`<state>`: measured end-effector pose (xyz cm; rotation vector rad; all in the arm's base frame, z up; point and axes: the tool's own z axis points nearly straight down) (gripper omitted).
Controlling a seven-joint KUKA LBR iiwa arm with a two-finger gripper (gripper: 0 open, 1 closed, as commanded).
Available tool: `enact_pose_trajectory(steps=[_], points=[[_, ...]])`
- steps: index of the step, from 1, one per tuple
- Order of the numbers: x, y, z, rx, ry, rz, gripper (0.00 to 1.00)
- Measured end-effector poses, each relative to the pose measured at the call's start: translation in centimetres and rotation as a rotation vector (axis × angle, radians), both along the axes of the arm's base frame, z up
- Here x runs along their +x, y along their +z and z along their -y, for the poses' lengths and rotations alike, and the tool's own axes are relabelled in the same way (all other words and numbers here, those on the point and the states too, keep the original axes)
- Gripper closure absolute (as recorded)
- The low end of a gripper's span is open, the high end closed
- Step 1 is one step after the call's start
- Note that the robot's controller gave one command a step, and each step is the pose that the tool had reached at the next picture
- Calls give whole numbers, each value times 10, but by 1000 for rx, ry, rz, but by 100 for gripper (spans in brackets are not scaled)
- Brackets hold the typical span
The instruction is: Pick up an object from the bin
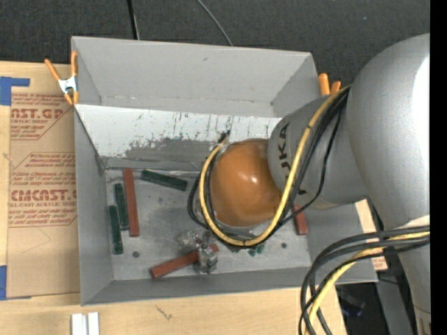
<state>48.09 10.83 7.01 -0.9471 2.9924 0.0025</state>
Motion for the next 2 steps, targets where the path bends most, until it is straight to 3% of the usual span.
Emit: enact_pose_trajectory(steps=[1, 2], points=[[0, 0, 0, 0, 0, 0, 100], [23, 147, -24, 0, 51, 0, 100]])
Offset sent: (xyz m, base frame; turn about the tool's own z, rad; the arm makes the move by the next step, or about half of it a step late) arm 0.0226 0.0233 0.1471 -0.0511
